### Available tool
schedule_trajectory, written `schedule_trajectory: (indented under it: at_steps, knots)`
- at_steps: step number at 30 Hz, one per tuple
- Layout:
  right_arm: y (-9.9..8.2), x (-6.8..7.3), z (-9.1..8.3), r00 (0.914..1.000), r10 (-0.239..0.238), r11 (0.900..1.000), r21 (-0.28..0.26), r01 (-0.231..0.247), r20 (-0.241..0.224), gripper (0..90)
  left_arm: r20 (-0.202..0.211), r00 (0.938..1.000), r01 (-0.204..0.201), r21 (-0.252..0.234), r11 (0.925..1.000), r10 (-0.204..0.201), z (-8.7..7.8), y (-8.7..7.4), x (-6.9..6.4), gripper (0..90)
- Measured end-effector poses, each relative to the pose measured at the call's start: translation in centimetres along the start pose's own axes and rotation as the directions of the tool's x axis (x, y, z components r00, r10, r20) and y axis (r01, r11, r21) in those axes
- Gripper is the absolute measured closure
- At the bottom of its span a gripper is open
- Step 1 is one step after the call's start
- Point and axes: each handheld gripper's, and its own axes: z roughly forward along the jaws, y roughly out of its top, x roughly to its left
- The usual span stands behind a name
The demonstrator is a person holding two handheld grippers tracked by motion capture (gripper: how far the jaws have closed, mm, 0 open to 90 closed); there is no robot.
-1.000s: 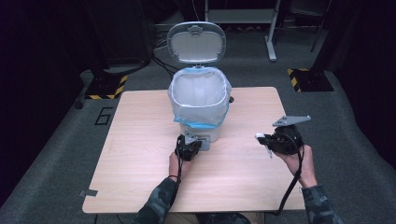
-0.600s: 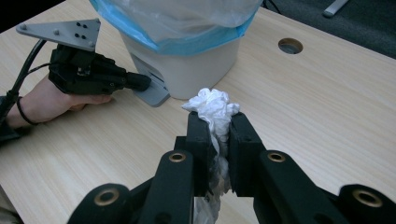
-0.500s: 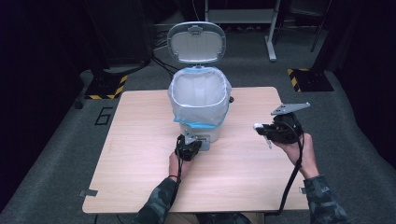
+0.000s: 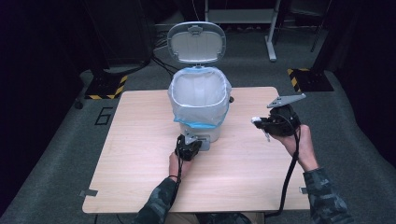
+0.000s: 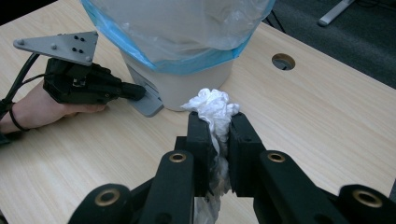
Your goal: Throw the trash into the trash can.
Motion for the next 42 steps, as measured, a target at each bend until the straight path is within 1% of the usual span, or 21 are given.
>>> schedule_trajectory:
  at_steps: [1,3,4,6,8,9,12,18,19,20,21,26,28,31,34,35,38,39,42]
  knots:
    - [0.1,0.0,-0.1,1.0,-0.002,1.0,-0.004,0.002,0.0,81.4,0.0,1.0,0.001,0.0,1.0,-0.001,0.0,0.0,0.0,90.0]
    - [0.3,-0.2,-0.3,0.9994,0.021,0.9996,-0.017,-0.022,-0.028,81.5,0.0,1.0,-0.001,-0.001,1.0,0.001,0.0,0.0,0.0,90.0]
    - [0.5,-0.2,-0.5,0.9994,0.027,0.9993,-0.027,-0.027,-0.024,81.6,0.0,1.0,0.0,0.0,1.0,0.0,0.0,0.0,0.0,90.0]
    - [1.1,-0.3,-1.0,0.9997,0.011,0.9991,-0.04,-0.012,-0.019,81.6,0.0,1.0,0.001,0.0,1.0,-0.001,0.0,0.0,0.0,90.0]
    - [1.8,-0.2,-1.4,0.9997,0.013,0.9987,-0.05,-0.014,-0.023,81.6,-0.002,1.0,-0.001,-0.001,1.0,0.001,0.0,0.0,0.0,90.0]
    - [2.1,-0.3,-1.5,0.9998,-0.002,0.9986,-0.052,0.001,-0.021,81.6,-0.002,1.0,-0.001,-0.001,1.0,0.001,0.0,0.0,0.0,90.0]
    - [2.7,-0.3,-1.6,0.9998,-0.001,0.9987,-0.051,0.0,-0.019,81.6,-0.001,1.0,0.0,-0.001,1.0,0.0,0.0,0.0,0.0,90.0]
    - [3.9,-0.3,-1.8,0.9995,-0.021,0.9984,-0.053,0.02,-0.022,81.6,0.004,1.0,0.001,-0.001,1.0,-0.001,0.0,0.0,0.0,90.0]
    - [4.1,-0.2,-1.9,0.9994,-0.026,0.9983,-0.053,0.025,-0.023,81.6,0.005,0.9999,0.014,-0.011,0.9998,-0.014,0.1,0.0,-0.1,90.0]
    - [4.3,-0.2,-1.9,0.9995,-0.022,0.9985,-0.052,0.02,-0.024,81.6,0.006,0.9999,0.014,-0.012,0.9998,-0.014,0.1,0.0,-0.1,90.0]
    - [4.4,-0.2,-1.9,0.9993,-0.03,0.9982,-0.052,0.029,-0.021,81.6,0.006,0.9999,0.014,-0.01,0.9999,-0.014,0.1,0.0,-0.1,90.0]
    - [5.4,-0.2,-2.1,0.999,-0.035,0.998,-0.053,0.033,-0.028,81.6,0.002,0.9999,0.013,-0.011,0.9999,-0.013,0.0,0.0,-0.1,90.0]
    - [5.8,-0.3,-2.0,0.9985,-0.048,0.9979,-0.046,0.046,-0.025,81.6,0.004,0.9999,0.013,-0.01,0.9999,-0.013,0.0,0.0,-0.1,90.0]
    - [6.5,-0.4,-2.0,0.9985,-0.038,0.9983,-0.046,0.036,-0.041,81.6,0.005,0.9999,0.016,-0.012,0.9998,-0.016,0.1,0.0,-0.1,90.0]
    - [7.1,-0.4,-2.0,0.9981,-0.045,0.9981,-0.044,0.043,-0.041,81.6,0.006,0.9998,0.02,-0.015,0.9997,-0.02,0.1,0.0,-0.1,90.0]
    - [7.3,-0.5,-2.0,0.9977,-0.055,0.9975,-0.047,0.054,-0.04,81.6,0.006,0.9998,0.018,-0.013,0.9998,-0.018,0.1,0.0,-0.1,90.0]
    - [8.1,-0.5,-1.9,0.9973,-0.06,0.9972,-0.048,0.058,-0.042,81.6,0.005,0.9998,0.017,-0.013,0.9998,-0.017,0.1,0.0,-0.1,90.0]
    - [8.3,-0.5,-1.9,0.9974,-0.059,0.9975,-0.041,0.058,-0.041,81.6,0.001,1.0,0.007,-0.004,1.0,-0.007,0.0,0.0,0.0,90.0]
    - [9.0,-0.6,-1.7,0.9964,-0.074,0.9963,-0.048,0.072,-0.04,81.6,0.0,1.0,0.004,-0.004,1.0,-0.004,0.0,0.0,0.0,90.0]
